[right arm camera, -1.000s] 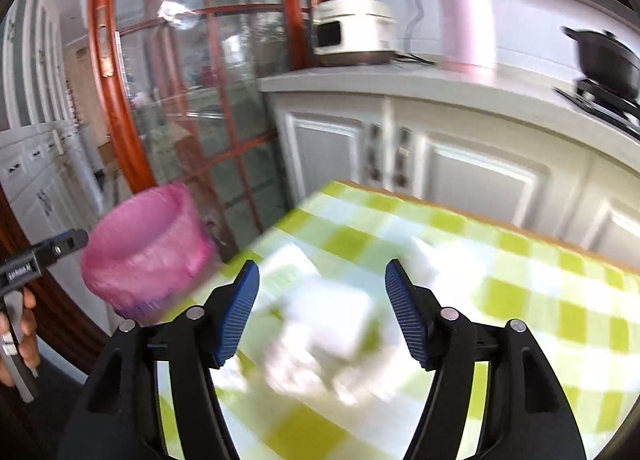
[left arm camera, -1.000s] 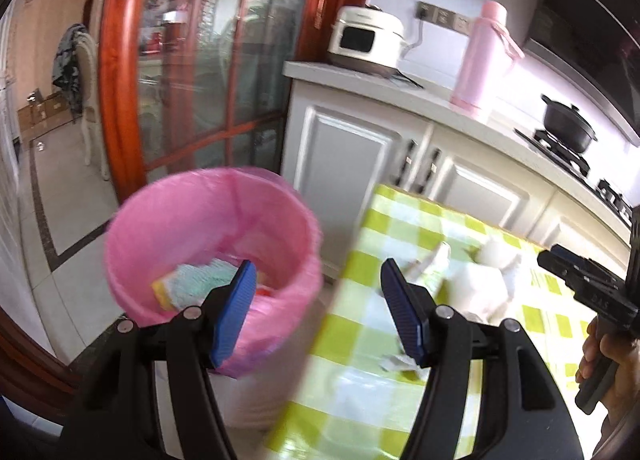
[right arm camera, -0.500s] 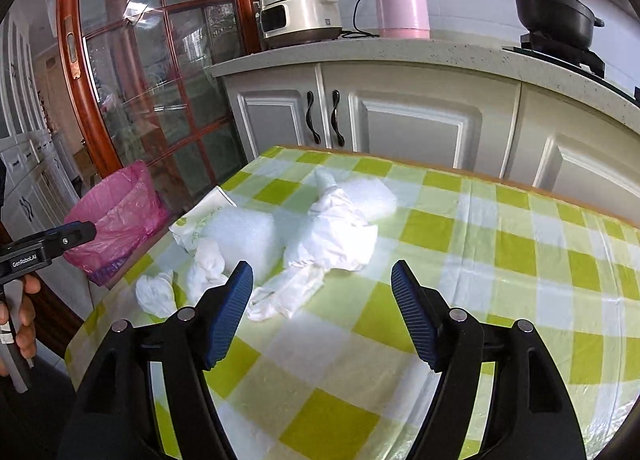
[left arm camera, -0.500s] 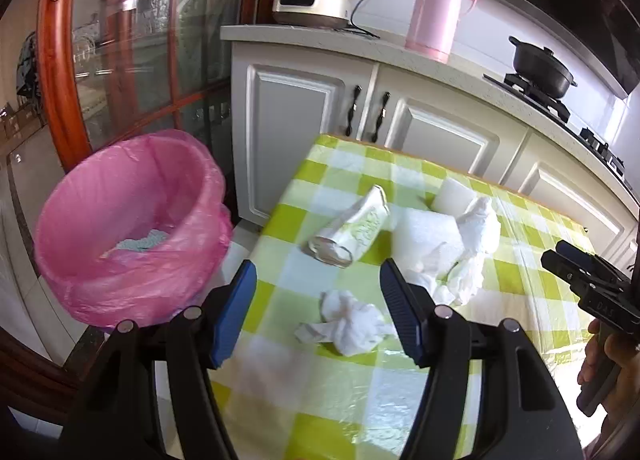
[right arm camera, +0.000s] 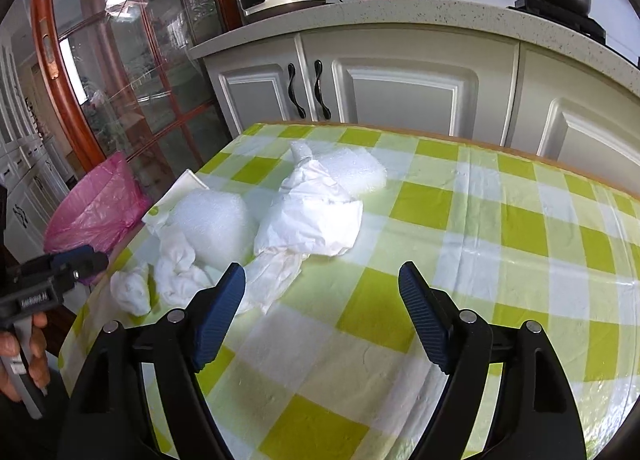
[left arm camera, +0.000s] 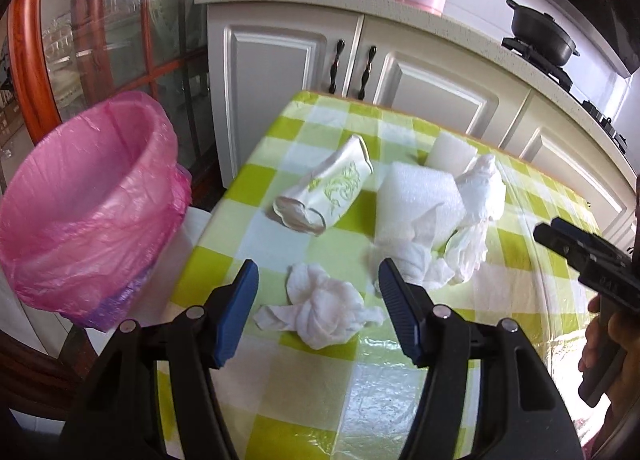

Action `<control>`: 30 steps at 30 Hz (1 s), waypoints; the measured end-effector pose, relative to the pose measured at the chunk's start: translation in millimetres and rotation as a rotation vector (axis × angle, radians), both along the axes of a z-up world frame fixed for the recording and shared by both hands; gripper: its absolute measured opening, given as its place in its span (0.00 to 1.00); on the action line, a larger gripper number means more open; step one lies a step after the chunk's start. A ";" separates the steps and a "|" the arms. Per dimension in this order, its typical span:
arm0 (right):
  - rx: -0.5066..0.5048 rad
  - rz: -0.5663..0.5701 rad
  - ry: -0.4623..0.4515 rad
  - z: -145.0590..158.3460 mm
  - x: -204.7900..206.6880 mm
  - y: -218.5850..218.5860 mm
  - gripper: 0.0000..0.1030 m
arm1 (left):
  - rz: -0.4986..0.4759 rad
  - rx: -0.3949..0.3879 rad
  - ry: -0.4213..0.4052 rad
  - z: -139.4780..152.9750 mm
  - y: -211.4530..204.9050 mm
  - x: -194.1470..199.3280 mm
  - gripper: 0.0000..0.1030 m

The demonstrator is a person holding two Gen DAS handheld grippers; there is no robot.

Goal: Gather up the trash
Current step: 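Grasp a crumpled white tissue with the left tool while the right tool grasps a white plastic bag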

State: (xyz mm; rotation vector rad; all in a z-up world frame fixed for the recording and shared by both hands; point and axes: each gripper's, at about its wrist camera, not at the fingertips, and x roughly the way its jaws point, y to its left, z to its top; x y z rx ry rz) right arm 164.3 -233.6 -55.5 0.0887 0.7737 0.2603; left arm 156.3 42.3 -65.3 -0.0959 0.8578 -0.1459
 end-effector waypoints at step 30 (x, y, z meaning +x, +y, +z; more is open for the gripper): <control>0.005 0.033 0.129 -24.3 75.6 24.5 0.53 | -0.028 -0.006 0.073 -22.6 -4.1 19.0 0.25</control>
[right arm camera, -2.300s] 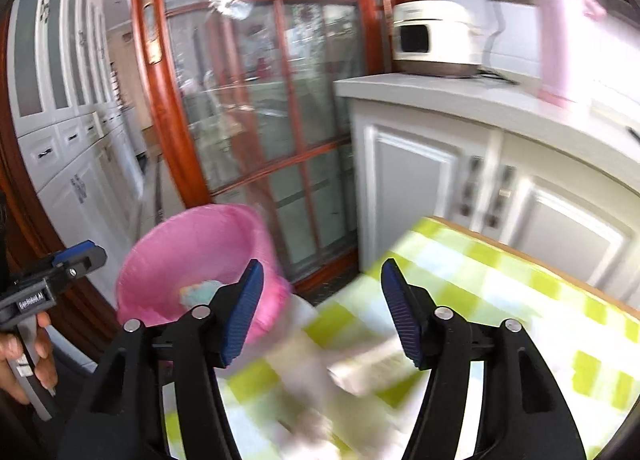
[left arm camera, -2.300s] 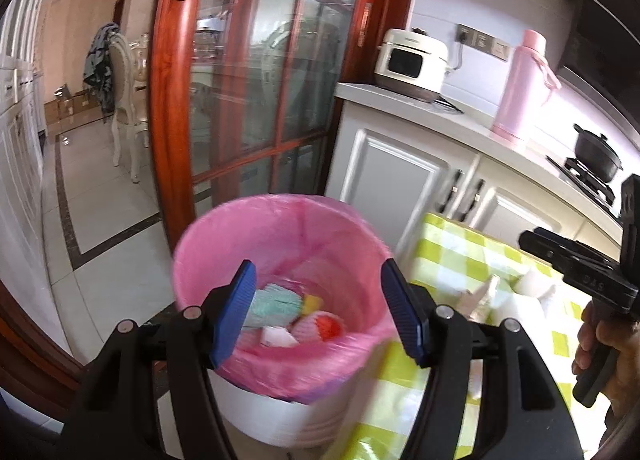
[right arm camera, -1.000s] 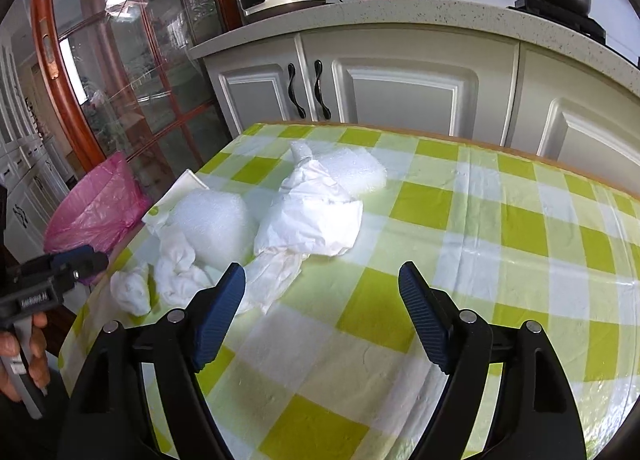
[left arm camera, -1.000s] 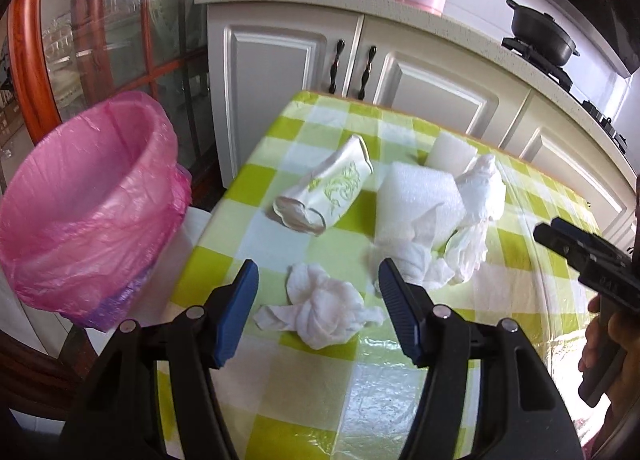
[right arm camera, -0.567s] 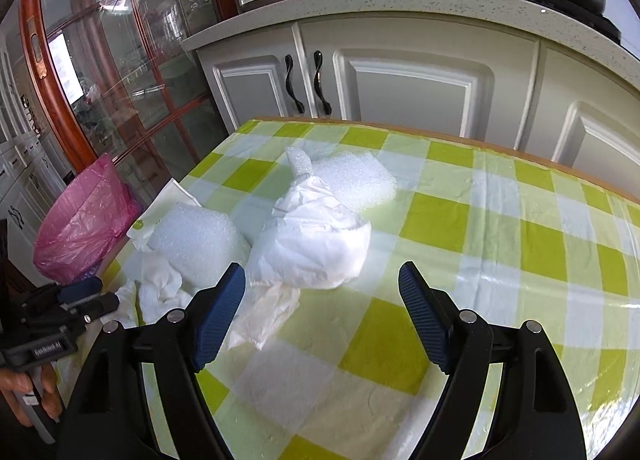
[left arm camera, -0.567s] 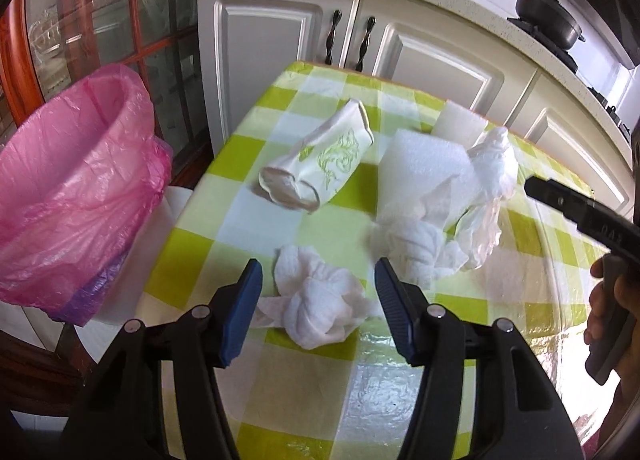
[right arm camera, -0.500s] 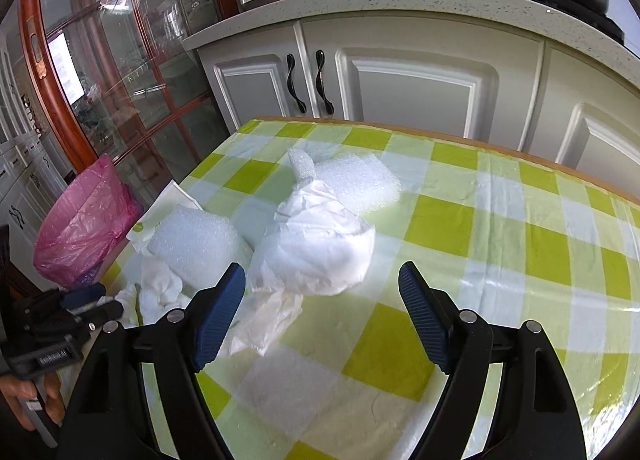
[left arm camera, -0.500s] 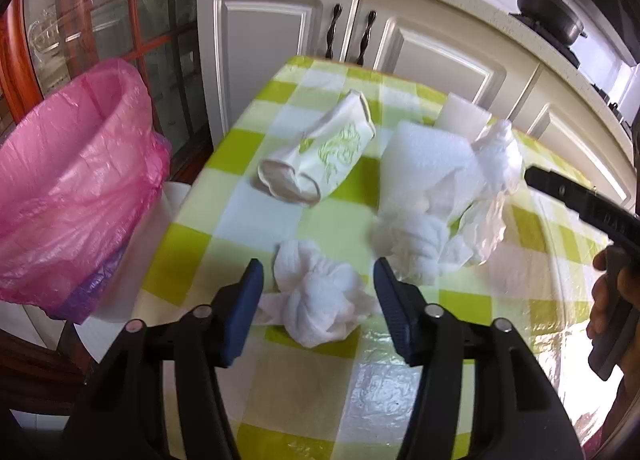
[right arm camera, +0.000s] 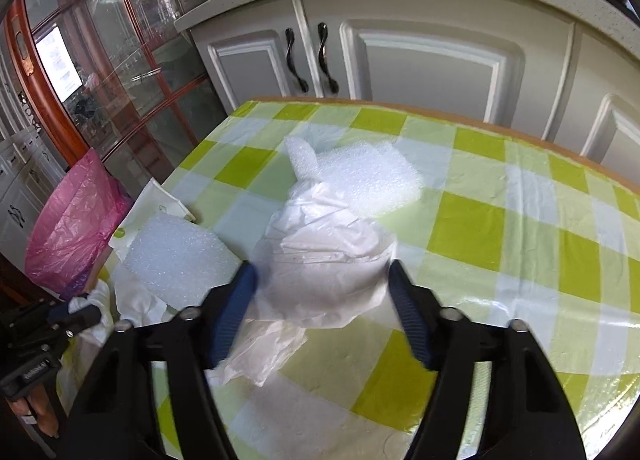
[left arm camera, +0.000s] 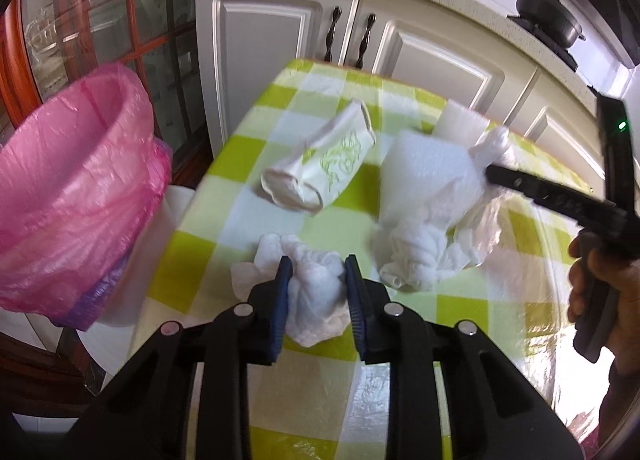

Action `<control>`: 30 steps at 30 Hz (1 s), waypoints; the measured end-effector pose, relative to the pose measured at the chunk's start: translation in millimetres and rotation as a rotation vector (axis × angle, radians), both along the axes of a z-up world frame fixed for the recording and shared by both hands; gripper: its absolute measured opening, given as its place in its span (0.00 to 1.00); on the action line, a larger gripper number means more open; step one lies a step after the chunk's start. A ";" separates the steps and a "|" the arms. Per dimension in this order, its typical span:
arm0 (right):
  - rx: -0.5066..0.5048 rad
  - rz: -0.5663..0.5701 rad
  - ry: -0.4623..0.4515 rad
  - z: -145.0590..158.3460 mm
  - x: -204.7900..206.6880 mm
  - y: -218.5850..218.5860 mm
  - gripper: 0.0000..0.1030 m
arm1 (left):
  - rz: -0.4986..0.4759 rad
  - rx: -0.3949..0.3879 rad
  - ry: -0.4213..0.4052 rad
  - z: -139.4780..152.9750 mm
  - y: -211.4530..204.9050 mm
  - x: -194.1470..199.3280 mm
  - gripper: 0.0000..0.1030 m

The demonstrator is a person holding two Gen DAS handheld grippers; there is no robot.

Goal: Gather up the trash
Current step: 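Grasp a crumpled white tissue with the left tool while the right tool grasps a white plastic bag, then carry the tissue and plastic bag over the bin and open both tools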

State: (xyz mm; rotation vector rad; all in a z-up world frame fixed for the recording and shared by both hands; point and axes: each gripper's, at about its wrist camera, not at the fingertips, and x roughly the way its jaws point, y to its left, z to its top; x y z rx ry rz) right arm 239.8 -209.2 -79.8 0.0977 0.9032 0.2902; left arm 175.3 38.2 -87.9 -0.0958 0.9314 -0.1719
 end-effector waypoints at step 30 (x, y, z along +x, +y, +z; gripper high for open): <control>0.024 0.010 -0.168 70.0 -76.3 -5.4 0.34 | 0.042 -0.032 -0.194 76.4 22.9 -36.2 0.25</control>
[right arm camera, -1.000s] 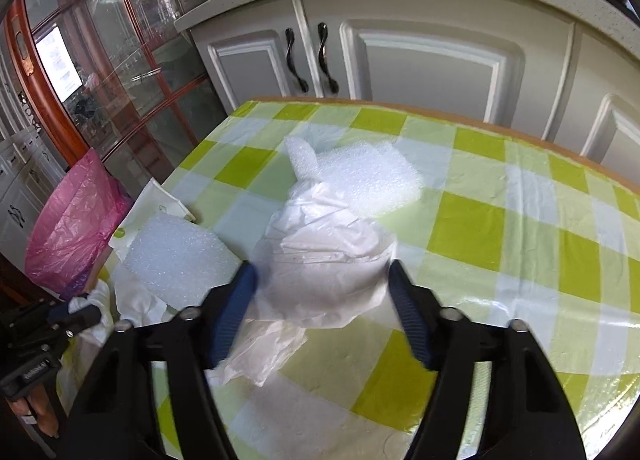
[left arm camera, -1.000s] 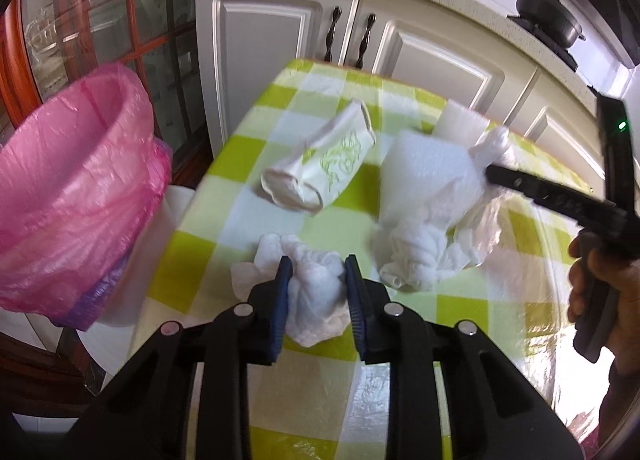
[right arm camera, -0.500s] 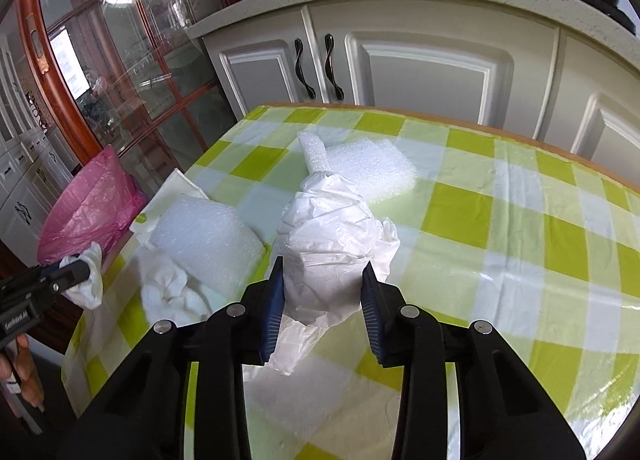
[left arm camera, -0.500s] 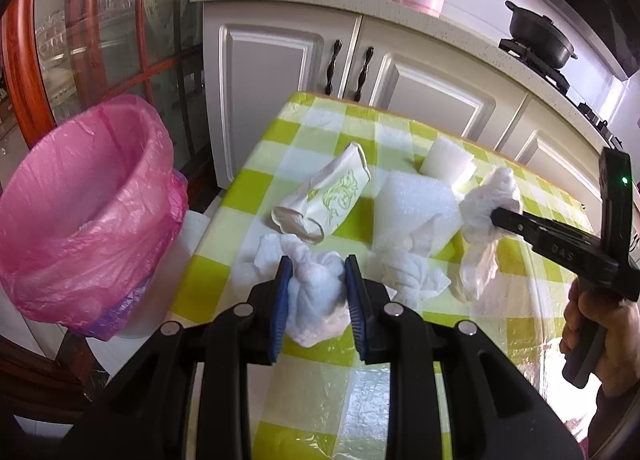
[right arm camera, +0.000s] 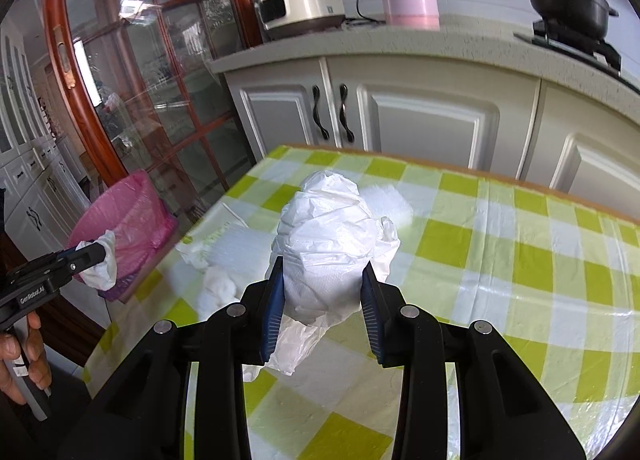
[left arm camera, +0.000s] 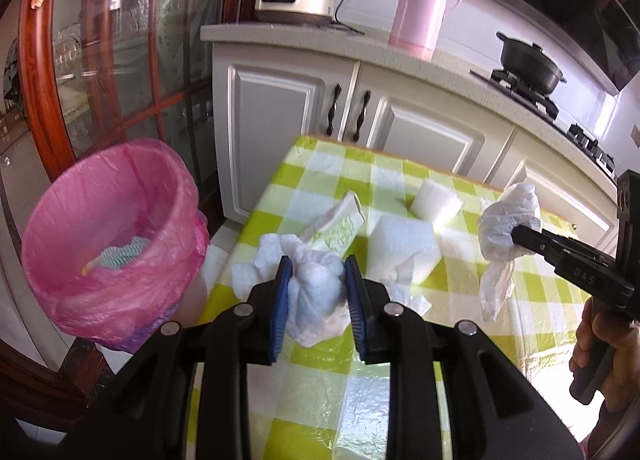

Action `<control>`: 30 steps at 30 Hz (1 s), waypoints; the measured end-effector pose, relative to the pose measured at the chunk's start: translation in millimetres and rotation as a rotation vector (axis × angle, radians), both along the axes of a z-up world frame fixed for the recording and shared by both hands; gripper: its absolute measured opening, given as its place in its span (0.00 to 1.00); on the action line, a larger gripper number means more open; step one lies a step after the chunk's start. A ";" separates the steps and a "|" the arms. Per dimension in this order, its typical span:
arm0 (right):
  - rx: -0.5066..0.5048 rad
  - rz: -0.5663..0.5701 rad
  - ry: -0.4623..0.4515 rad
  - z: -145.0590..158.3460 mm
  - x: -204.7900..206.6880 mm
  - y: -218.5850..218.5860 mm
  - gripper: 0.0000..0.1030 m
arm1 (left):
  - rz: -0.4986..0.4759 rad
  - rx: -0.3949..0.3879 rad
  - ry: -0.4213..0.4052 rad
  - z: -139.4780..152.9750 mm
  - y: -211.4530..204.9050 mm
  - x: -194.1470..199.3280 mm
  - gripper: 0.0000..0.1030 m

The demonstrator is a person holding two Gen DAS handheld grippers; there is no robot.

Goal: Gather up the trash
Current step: 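Carry the tissue and plastic bag over the bin and open both tools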

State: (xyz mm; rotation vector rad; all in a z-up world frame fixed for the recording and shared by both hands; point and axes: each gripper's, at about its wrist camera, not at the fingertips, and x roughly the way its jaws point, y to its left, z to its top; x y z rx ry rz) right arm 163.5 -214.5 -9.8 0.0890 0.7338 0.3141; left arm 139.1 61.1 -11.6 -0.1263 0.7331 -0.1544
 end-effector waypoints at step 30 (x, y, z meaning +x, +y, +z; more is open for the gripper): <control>0.040 0.251 -0.169 92.3 12.5 143.0 0.34 | 0.245 0.020 -0.175 63.8 152.2 -18.9 0.25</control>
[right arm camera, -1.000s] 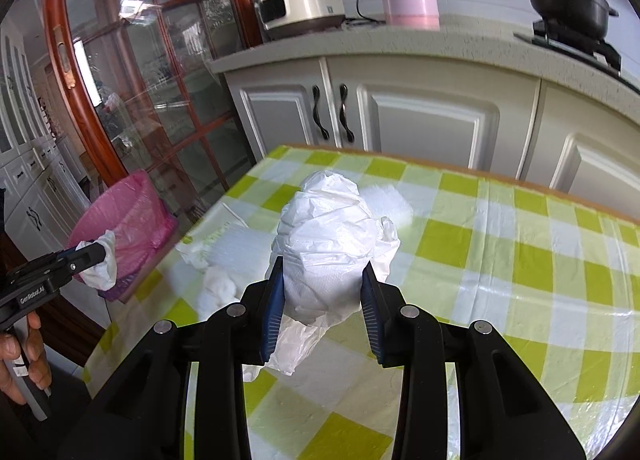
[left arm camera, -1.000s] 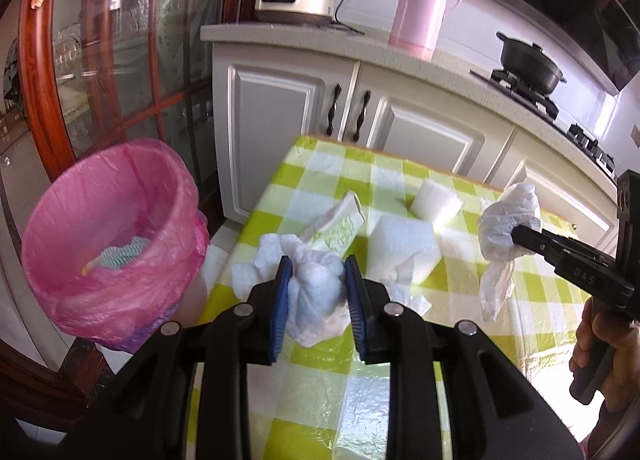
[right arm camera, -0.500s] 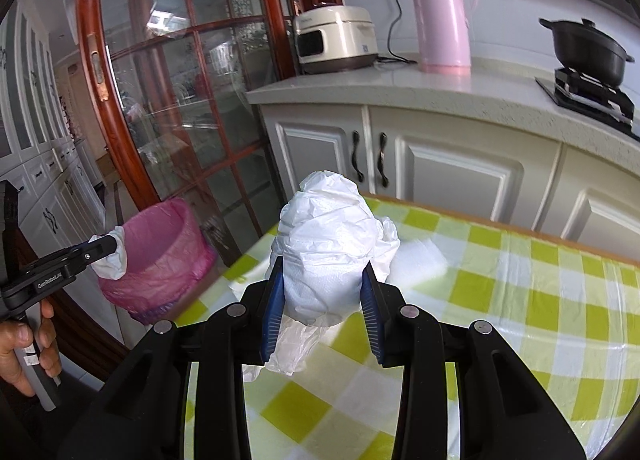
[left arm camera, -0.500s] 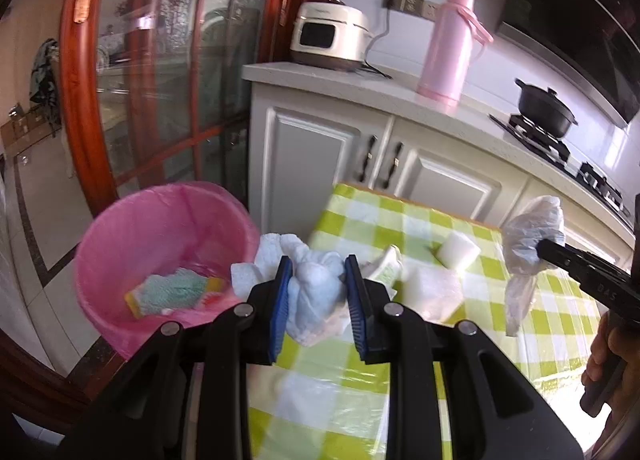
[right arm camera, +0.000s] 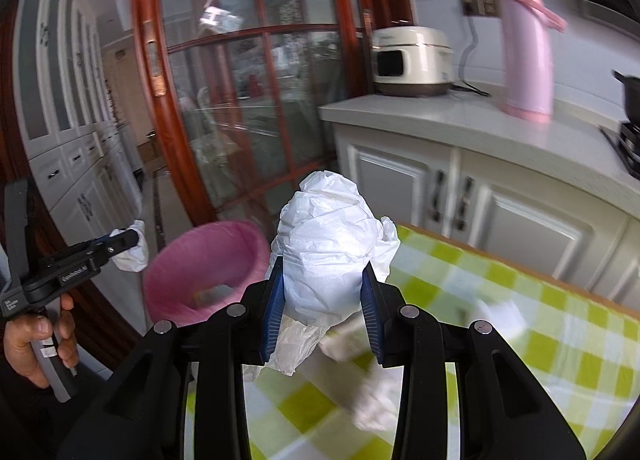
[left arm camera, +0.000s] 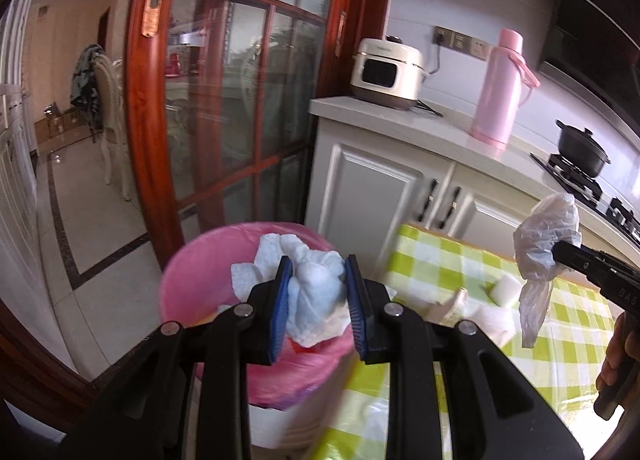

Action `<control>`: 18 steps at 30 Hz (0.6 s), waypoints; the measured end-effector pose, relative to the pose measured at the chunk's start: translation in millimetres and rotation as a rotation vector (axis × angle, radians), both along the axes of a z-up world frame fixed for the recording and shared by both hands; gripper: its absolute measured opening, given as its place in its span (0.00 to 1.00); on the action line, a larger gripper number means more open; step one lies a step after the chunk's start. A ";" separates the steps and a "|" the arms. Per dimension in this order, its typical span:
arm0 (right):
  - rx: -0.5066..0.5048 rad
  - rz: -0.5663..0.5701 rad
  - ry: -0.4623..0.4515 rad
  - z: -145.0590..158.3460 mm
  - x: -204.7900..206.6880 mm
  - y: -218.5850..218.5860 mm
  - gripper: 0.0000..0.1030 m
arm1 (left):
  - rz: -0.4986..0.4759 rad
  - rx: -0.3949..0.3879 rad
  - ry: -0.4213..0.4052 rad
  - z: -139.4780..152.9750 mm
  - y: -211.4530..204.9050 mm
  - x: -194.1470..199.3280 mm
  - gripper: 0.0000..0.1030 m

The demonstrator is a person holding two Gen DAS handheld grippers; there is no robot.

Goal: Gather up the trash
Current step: 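Carry the tissue and plastic bag over the bin and open both tools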

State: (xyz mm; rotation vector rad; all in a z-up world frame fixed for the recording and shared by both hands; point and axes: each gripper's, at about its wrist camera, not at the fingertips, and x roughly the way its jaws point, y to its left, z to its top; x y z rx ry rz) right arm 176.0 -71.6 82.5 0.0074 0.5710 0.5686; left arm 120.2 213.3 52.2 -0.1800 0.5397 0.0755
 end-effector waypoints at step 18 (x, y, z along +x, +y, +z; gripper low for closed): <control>-0.024 0.225 0.036 -8.1 61.9 149.7 0.34 | 0.095 -0.023 0.019 -10.0 78.6 31.9 0.25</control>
